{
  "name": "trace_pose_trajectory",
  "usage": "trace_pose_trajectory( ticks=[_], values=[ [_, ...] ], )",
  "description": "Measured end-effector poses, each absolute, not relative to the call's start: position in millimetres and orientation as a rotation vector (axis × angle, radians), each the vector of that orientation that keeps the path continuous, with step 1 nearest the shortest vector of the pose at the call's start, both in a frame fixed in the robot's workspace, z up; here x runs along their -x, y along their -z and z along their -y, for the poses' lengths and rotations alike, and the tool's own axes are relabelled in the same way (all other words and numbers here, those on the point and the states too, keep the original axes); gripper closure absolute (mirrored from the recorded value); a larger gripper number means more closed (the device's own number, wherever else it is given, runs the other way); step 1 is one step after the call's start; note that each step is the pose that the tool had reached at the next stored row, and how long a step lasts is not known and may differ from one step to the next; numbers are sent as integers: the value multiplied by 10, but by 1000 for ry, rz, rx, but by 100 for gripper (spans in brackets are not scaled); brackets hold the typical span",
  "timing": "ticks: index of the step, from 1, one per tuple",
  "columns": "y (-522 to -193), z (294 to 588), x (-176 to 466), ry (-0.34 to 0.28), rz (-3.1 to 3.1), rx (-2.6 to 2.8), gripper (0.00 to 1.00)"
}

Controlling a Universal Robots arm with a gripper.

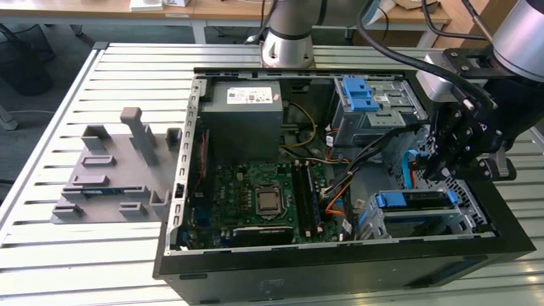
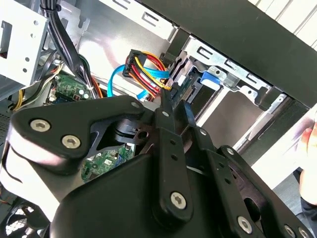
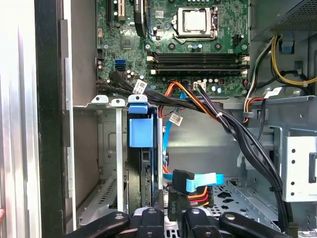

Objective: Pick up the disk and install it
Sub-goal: 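Insert the first disk wire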

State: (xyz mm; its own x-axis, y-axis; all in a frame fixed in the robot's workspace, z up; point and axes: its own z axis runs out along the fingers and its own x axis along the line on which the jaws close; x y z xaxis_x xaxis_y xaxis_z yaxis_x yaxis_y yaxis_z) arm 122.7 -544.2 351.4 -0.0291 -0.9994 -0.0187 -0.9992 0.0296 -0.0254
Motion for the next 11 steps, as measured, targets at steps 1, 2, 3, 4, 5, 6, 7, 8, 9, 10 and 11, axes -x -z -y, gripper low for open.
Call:
trace_pose_trajectory(
  ticks=[1,2,3,4,5,6,7,8,9,10,11],
  values=[
    [-3523,5442,-1226,8,-2231,2167,75],
    [-3534,5441,-1227,8,-2231,2167,75],
    [-3543,5440,-1227,8,-2231,2167,75],
    [-3547,5435,-1226,8,-2231,2167,75],
    [-3548,5429,-1227,8,-2231,2167,75],
    [-3548,5422,-1227,8,-2232,2167,75],
    [-3548,5419,-1226,8,-2232,2167,75],
    [-3545,5417,-1227,8,-2232,2167,75],
    [-3542,5417,-1226,8,-2232,2167,75],
    [-3538,5416,-1226,10,-2232,2167,75],
    [-3533,5416,-1227,12,-2232,2167,75]
  ],
)
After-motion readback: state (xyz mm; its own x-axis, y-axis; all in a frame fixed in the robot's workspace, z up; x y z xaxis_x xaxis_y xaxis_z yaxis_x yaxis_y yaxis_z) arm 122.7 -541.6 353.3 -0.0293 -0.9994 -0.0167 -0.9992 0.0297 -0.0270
